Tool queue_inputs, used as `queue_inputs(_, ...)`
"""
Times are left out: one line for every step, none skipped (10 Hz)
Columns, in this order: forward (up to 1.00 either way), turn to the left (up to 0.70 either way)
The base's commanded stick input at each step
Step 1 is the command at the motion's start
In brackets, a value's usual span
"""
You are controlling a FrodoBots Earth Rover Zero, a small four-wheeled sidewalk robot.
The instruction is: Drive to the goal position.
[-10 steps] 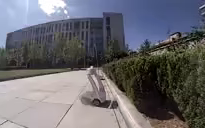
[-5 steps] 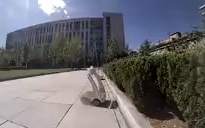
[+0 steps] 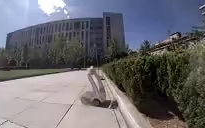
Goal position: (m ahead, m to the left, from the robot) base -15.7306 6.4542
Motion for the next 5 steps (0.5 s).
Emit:
queue_inputs(0.00, 0.00)
queue_inputs(0.00, 0.00)
queue_inputs(0.01, 0.00)
queue_inputs(0.03, 0.00)
queue_inputs(0.02, 0.00)
